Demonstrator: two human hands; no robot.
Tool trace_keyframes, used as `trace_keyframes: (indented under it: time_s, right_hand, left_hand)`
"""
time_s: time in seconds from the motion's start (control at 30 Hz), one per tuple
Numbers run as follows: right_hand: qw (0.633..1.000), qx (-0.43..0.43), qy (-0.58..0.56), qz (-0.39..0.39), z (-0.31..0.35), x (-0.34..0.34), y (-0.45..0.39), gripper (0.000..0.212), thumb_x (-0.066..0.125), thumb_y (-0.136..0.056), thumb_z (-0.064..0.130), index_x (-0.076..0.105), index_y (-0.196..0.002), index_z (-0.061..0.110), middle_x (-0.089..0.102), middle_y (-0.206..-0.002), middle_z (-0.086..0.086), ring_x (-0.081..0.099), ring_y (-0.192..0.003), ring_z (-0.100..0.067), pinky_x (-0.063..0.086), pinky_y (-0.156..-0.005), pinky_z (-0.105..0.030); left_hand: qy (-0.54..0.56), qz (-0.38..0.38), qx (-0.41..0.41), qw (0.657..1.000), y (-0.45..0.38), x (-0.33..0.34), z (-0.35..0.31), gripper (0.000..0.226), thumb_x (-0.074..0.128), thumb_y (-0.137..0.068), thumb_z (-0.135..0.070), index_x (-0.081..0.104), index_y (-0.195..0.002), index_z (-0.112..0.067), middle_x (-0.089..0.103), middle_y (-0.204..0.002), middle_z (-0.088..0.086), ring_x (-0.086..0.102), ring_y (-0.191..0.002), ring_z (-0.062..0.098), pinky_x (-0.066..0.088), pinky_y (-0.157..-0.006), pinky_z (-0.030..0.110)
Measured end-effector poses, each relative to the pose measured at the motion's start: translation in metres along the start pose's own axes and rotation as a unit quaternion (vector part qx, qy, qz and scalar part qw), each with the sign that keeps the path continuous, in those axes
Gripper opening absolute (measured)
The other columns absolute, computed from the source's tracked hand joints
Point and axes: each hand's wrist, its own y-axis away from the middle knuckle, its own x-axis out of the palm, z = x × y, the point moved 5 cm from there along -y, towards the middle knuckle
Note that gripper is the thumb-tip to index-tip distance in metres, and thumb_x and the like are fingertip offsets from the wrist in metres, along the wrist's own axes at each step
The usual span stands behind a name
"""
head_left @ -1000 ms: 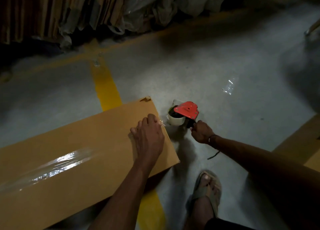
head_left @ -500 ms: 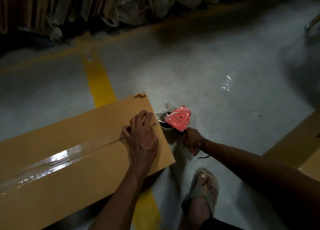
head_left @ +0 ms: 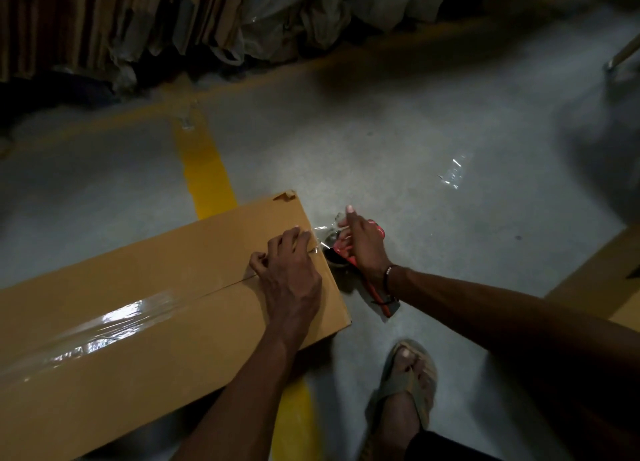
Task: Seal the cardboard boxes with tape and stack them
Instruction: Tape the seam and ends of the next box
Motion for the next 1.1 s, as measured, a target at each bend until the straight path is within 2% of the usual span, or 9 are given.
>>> trace_keyframes:
  time_s: [0.1, 0.3, 0.4, 0.47, 0.53, 0.7, 0.83, 0.97, 1.1]
  right_hand:
    - [0.995, 0.027, -0.025, 0.089, -0.01, 0.028, 0.011, 0.051, 0.05, -0.101, 0.057, 0.059, -0.098, 0.007, 0.057, -0.077, -0.007, 0.053, -0.066, -0.016, 0.046, -0.057, -0.027]
    - [0.993, 0.039, 0.02, 0.11, -0.031, 0.043, 0.014, 0.044, 0.048, -0.104, 0.049, 0.057, -0.114, 0.006, 0.067, -0.103, -0.005, 0.062, -0.093, -0.014, 0.053, -0.084, -0.03]
    - [0.993, 0.058, 0.014, 0.102, -0.032, 0.043, 0.012, 0.032, 0.048, -0.107, 0.04, 0.059, -0.103, 0.011, 0.064, -0.096, -0.001, 0.061, -0.088, -0.012, 0.051, -0.077, -0.024]
    - [0.989, 0.076, 0.03, 0.122, -0.034, 0.046, 0.008, 0.034, 0.048, -0.108, 0.034, 0.062, -0.087, 0.011, 0.065, -0.08, -0.001, 0.062, -0.069, -0.008, 0.052, -0.062, -0.023]
    - [0.986, 0.076, 0.103, 0.107, -0.047, 0.045, -0.004, 0.037, 0.053, -0.104, 0.037, 0.062, -0.084, 0.006, 0.064, -0.074, -0.007, 0.058, -0.061, -0.013, 0.046, -0.058, -0.029]
    - [0.982, -0.003, 0.187, -0.037, -0.022, 0.037, -0.013, 0.025, 0.05, -0.103, 0.025, 0.066, -0.102, 0.006, 0.071, -0.096, -0.01, 0.065, -0.088, -0.024, 0.05, -0.078, -0.038]
    - [0.963, -0.05, 0.265, -0.006, 0.019, 0.053, 0.001, 0.052, 0.04, -0.106, 0.046, 0.071, -0.092, 0.007, 0.073, -0.094, -0.016, 0.066, -0.093, -0.035, 0.05, -0.082, -0.041]
    - [0.95, -0.03, 0.311, -0.007, 0.028, 0.068, 0.025, 0.068, 0.037, -0.102, 0.06, 0.054, -0.135, 0.003, 0.069, -0.121, -0.018, 0.062, -0.116, -0.037, 0.046, -0.099, -0.042]
    - [0.958, -0.022, 0.283, 0.049, 0.023, 0.085, 0.036, 0.096, 0.03, -0.097, 0.073, 0.016, -0.158, 0.0, 0.067, -0.13, -0.015, 0.058, -0.125, -0.037, 0.043, -0.105, -0.045]
  left_hand:
    - [0.0, -0.004, 0.0, 1.0, 0.0, 0.001, 0.0, 0.048, 0.061, -0.087, -0.016, 0.062, -0.133, -0.029, 0.055, -0.145, -0.006, 0.048, -0.126, 0.02, 0.032, -0.096, 0.047]
    - [-0.012, -0.024, 0.005, 1.0, 0.0, 0.004, 0.001, 0.046, 0.059, -0.089, -0.017, 0.062, -0.133, -0.03, 0.055, -0.145, -0.007, 0.049, -0.125, 0.019, 0.031, -0.094, 0.045]
    - [-0.007, -0.03, 0.01, 0.999, -0.001, 0.005, 0.002, 0.048, 0.059, -0.087, -0.017, 0.062, -0.133, -0.029, 0.055, -0.144, -0.006, 0.049, -0.124, 0.02, 0.031, -0.093, 0.045]
    - [-0.002, -0.036, 0.014, 0.999, 0.0, 0.005, 0.002, 0.049, 0.06, -0.085, -0.016, 0.062, -0.133, -0.029, 0.055, -0.144, -0.006, 0.05, -0.124, 0.021, 0.032, -0.093, 0.046]
    - [-0.002, -0.04, 0.018, 0.999, 0.0, 0.005, 0.003, 0.049, 0.059, -0.086, -0.016, 0.062, -0.133, -0.029, 0.055, -0.144, -0.007, 0.05, -0.124, 0.021, 0.032, -0.094, 0.046]
    - [-0.005, -0.031, 0.015, 0.999, -0.001, 0.005, 0.003, 0.048, 0.052, -0.084, -0.021, 0.063, -0.13, -0.032, 0.055, -0.142, -0.008, 0.048, -0.121, 0.019, 0.028, -0.092, 0.044]
    - [0.008, -0.015, 0.029, 0.999, -0.002, 0.007, 0.005, 0.044, 0.057, -0.091, -0.032, 0.059, -0.135, -0.031, 0.055, -0.142, -0.006, 0.05, -0.121, 0.022, 0.027, -0.094, 0.044]
    - [0.026, -0.029, 0.048, 0.998, -0.005, 0.005, 0.002, 0.074, 0.07, -0.083, -0.045, 0.043, -0.146, -0.018, 0.064, -0.125, 0.006, 0.058, -0.107, 0.03, 0.026, -0.094, 0.042]
    - [0.088, -0.042, 0.076, 0.992, 0.003, -0.008, 0.004, 0.07, 0.082, -0.081, -0.03, 0.039, -0.136, -0.022, 0.069, -0.115, 0.011, 0.062, -0.103, 0.033, 0.046, -0.1, 0.047]
